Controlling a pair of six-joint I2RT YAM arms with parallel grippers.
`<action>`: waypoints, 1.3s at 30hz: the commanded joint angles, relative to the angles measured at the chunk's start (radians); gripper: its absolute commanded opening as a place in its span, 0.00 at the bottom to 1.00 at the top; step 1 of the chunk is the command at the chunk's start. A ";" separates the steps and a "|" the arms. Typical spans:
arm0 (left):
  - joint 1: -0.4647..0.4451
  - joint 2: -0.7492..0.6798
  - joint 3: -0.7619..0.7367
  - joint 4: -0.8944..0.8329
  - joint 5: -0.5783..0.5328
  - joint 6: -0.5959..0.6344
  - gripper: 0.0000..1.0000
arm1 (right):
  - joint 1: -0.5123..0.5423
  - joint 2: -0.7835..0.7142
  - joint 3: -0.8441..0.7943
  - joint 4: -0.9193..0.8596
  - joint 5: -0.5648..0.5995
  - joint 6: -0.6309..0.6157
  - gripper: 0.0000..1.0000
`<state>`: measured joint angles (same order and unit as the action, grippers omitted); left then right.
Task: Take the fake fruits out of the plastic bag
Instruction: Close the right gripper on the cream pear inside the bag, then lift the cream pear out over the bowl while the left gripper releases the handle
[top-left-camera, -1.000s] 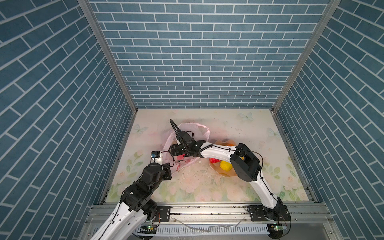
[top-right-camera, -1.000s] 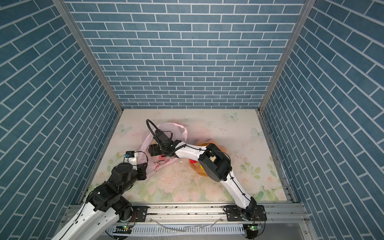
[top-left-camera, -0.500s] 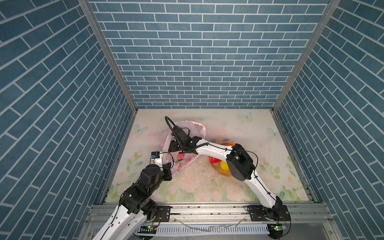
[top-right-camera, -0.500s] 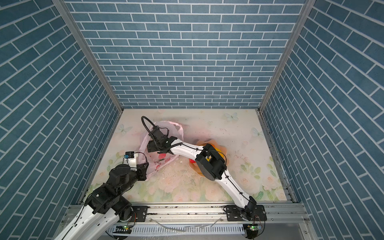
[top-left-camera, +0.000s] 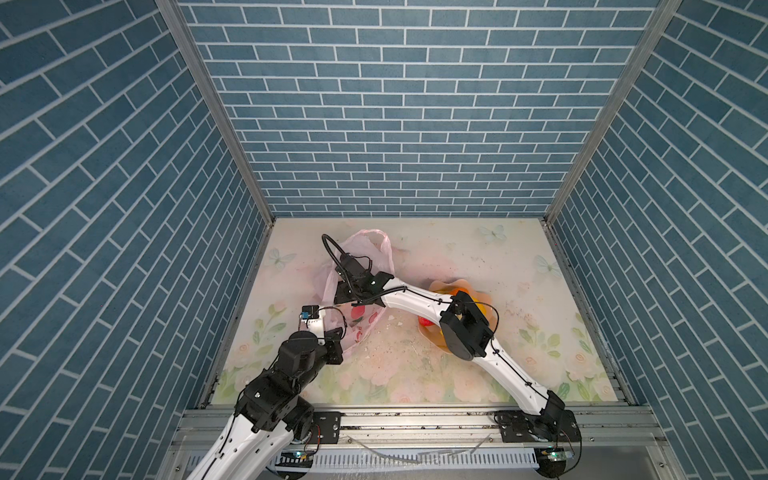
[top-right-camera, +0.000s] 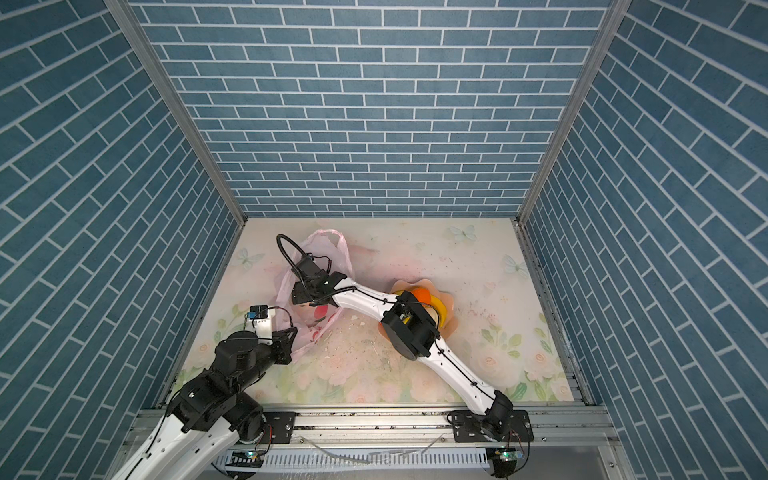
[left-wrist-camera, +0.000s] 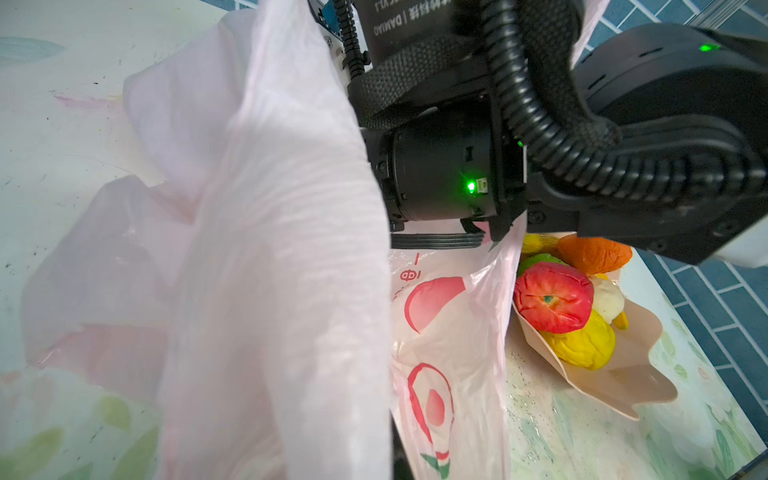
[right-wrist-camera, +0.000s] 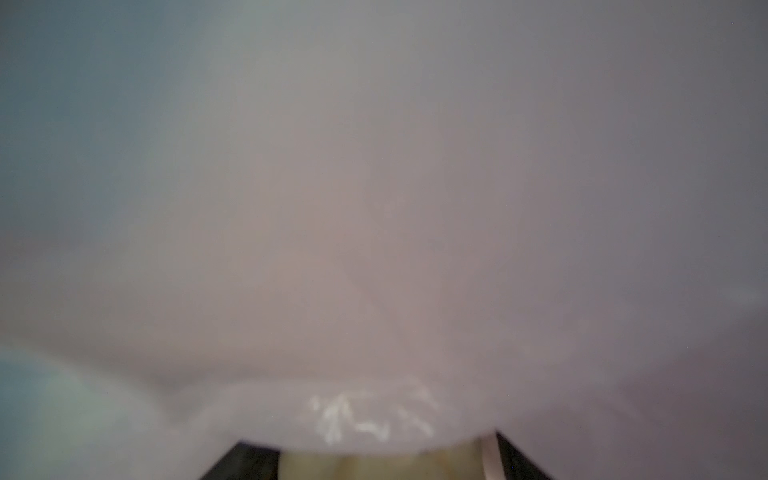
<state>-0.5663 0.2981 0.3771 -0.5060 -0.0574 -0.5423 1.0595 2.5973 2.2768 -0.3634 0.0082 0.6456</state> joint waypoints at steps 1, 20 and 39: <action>-0.003 -0.016 -0.008 -0.023 0.004 0.006 0.06 | 0.000 0.026 0.050 -0.037 0.015 -0.017 0.72; -0.003 0.082 0.028 0.054 -0.161 -0.021 0.06 | -0.010 -0.255 -0.225 0.052 -0.083 -0.073 0.24; 0.079 0.553 0.286 0.326 -0.297 0.154 0.07 | -0.027 -0.677 -0.551 -0.058 -0.148 -0.078 0.18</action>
<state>-0.5198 0.8307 0.6312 -0.2611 -0.3481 -0.4362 1.0435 1.9854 1.7695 -0.3676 -0.1253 0.5941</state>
